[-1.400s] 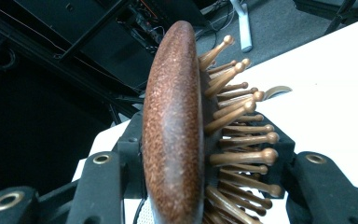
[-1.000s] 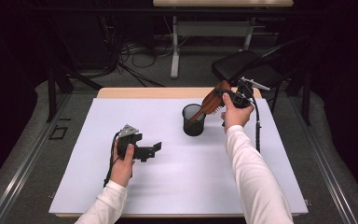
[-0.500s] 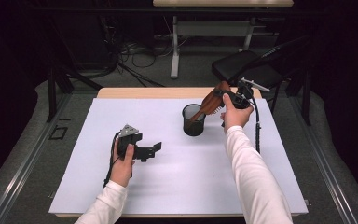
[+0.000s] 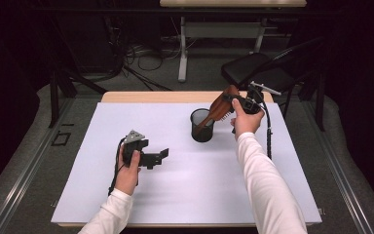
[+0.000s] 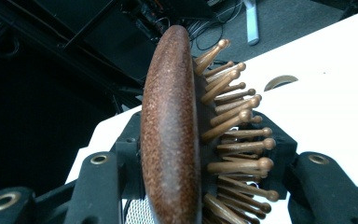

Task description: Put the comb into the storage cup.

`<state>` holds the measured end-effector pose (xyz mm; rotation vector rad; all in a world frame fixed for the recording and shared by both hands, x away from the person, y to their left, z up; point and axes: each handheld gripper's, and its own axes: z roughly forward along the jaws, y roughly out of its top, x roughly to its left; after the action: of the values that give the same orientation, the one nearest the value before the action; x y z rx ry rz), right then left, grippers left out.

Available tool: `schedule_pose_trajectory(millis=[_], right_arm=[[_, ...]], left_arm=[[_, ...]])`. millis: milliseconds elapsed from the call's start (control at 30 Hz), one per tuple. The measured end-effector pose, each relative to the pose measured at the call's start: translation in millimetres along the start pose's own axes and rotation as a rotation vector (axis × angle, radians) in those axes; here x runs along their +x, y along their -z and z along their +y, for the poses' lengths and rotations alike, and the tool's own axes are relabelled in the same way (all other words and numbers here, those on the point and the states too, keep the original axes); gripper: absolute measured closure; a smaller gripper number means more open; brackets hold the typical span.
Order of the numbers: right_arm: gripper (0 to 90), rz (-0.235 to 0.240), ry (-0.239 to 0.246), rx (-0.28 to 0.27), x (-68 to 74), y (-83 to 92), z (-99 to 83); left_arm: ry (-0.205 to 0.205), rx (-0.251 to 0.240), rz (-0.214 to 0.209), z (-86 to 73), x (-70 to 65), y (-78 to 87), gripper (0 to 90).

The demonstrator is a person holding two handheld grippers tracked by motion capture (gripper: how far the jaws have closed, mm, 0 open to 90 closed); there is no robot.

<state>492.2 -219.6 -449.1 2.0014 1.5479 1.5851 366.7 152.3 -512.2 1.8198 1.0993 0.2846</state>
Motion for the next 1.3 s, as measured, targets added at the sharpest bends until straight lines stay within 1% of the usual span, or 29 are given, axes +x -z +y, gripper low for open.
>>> schedule_pose_trajectory(millis=[400, 433, 467, 500, 567, 800, 833, 867, 933, 1033, 1067, 1167, 1200, 1267, 1300], right_arm=[[46.2, 0.008, 0.030, 0.014, 0.9, 0.3, -0.7], [46.2, 0.008, 0.034, 0.018, 1.0, 0.7, -0.8], [46.2, 0.008, 0.047, 0.006, 1.0, 0.1, -1.2], [46.2, 0.005, 0.055, 0.015, 1.5, 0.7, -1.2], [46.1, 0.005, 0.060, 0.013, 1.8, 0.8, -1.5], [45.7, 0.002, 0.068, 0.014, 1.6, 1.5, -1.6], [45.4, 0.004, 0.068, 0.007, 1.5, 1.2, -1.9], [45.2, 0.004, 0.067, 0.014, 1.2, 1.9, -1.8], [44.8, 0.008, 0.055, 0.004, 1.0, 1.7, -2.4], [44.3, 0.010, 0.049, 0.014, -0.2, 2.8, -2.4], [44.1, 0.012, 0.056, 0.014, -1.2, 2.9, -2.2], [42.0, 0.016, 0.040, 0.012, -1.9, 3.7, -1.4], [40.6, 0.017, 0.038, -0.003, -2.3, 3.8, -1.0], [38.6, 0.012, 0.040, -0.008, -2.8, 4.6, -0.1], [37.3, 0.006, 0.045, 0.000, -3.1, 5.5, 0.5]], left_arm=[[0.000, 0.003, 0.003, -0.2, -0.6, -0.3, 4.9], [0.000, 0.003, 0.003, -0.2, -0.6, -0.3, 4.9], [0.000, 0.004, 0.003, -0.1, -0.5, -0.2, 4.9], [0.000, 0.004, 0.004, -0.2, -0.5, -0.3, 4.9], [-0.001, 0.005, 0.005, -0.3, -0.3, -0.3, 4.9], [-0.002, 0.005, 0.006, -0.6, -0.2, -0.7, 4.9], [-0.004, 0.006, 0.007, -0.7, -0.1, -0.7, 4.9], [-0.002, 0.006, 0.007, -0.7, -0.2, -0.6, 4.9], [-0.003, 0.005, 0.006, -0.6, -0.3, -0.4, 4.9], [-0.002, 0.004, 0.006, -0.6, -0.4, -0.4, 4.9], [-0.002, 0.004, 0.005, -0.6, -0.3, -0.4, 4.9], [-0.001, 0.004, 0.004, -0.5, 0.0, -0.3, 4.9], [-0.001, 0.004, 0.005, -0.5, 0.1, -0.3, 4.9], [-0.001, 0.004, 0.005, -0.5, 0.1, -0.3, 4.9], [-0.001, 0.005, 0.005, -0.5, 0.0, -0.4, 4.9]])
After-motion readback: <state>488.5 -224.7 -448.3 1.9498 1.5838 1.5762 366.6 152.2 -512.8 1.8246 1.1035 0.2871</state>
